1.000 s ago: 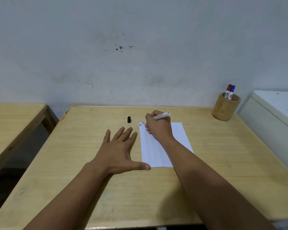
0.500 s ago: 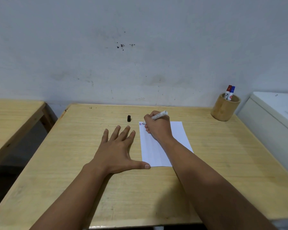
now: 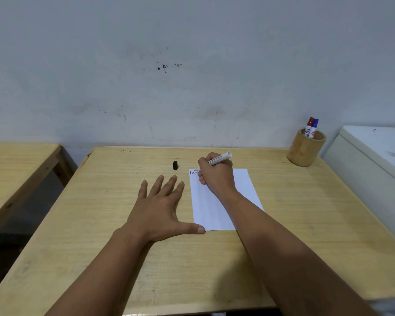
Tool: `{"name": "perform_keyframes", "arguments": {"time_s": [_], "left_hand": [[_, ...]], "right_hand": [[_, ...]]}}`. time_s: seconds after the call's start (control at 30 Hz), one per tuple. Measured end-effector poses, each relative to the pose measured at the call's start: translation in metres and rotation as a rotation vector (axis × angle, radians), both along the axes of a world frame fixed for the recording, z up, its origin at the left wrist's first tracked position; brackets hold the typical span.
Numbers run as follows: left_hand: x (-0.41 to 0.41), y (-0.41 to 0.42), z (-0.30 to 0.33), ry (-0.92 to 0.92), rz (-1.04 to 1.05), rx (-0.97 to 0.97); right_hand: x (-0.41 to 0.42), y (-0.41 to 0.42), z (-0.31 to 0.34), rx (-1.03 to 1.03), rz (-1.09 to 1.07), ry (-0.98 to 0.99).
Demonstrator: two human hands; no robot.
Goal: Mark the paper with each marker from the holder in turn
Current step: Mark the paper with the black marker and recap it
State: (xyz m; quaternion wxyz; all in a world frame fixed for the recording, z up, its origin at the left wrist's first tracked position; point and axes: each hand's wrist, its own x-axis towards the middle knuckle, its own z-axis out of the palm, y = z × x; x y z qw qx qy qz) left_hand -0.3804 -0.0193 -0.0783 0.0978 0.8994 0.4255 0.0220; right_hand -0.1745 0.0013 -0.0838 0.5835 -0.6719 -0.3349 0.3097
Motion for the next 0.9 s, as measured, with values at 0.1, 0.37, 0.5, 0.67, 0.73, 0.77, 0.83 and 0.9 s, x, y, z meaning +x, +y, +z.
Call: {"name": "perform_keyframes", "arguments": {"time_s": [0.1, 0.37, 0.5, 0.67, 0.73, 0.77, 0.83, 0.9], "left_hand": [[0.0, -0.003, 0.003, -0.039, 0.002, -0.033], [0.034, 0.06, 0.023, -0.512, 0.281, -0.019], [0.048, 0.077, 0.021, -0.439, 0.296, 0.014], [0.041, 0.083, 0.019, -0.523, 0.351, -0.03], [0.038, 0.078, 0.028, -0.629, 0.389, -0.117], [0.036, 0.075, 0.035, -0.683, 0.4, -0.162], [0.034, 0.07, 0.051, -0.781, 0.403, -0.225], [0.032, 0.062, 0.068, -0.89, 0.398, -0.282]], "right_hand": [[0.003, 0.003, 0.001, 0.011, -0.001, 0.081], [0.005, 0.004, 0.012, -0.007, 0.131, 0.209], [0.004, -0.008, 0.037, 0.054, 0.149, 0.097], [0.018, -0.03, 0.071, 0.157, 0.075, -0.032], [0.027, -0.042, 0.079, 0.142, 0.167, -0.043], [0.029, -0.048, 0.084, 0.136, 0.228, -0.043], [0.032, -0.058, 0.093, 0.129, 0.292, 0.013], [0.03, -0.068, 0.102, 0.151, 0.287, 0.125]]}}
